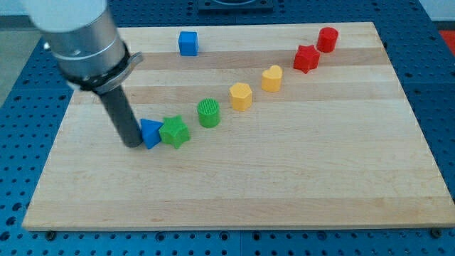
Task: Separate the blue triangle and green star
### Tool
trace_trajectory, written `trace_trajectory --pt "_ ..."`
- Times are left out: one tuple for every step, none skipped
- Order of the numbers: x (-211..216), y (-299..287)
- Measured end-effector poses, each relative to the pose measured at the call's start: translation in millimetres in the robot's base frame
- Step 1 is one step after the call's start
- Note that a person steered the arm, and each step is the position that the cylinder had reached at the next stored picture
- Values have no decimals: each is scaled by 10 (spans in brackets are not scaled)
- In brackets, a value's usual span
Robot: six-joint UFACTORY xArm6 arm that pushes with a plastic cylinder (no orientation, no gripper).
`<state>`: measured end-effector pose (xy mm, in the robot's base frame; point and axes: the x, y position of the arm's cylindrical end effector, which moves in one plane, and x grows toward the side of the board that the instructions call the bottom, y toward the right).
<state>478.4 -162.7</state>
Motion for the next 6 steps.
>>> trace_trajectory --pt "-56 -18" --pt "226 -11" --pt "213 389" --pt "-87 329" --pt "-326 -101" --pt "-291 -208"
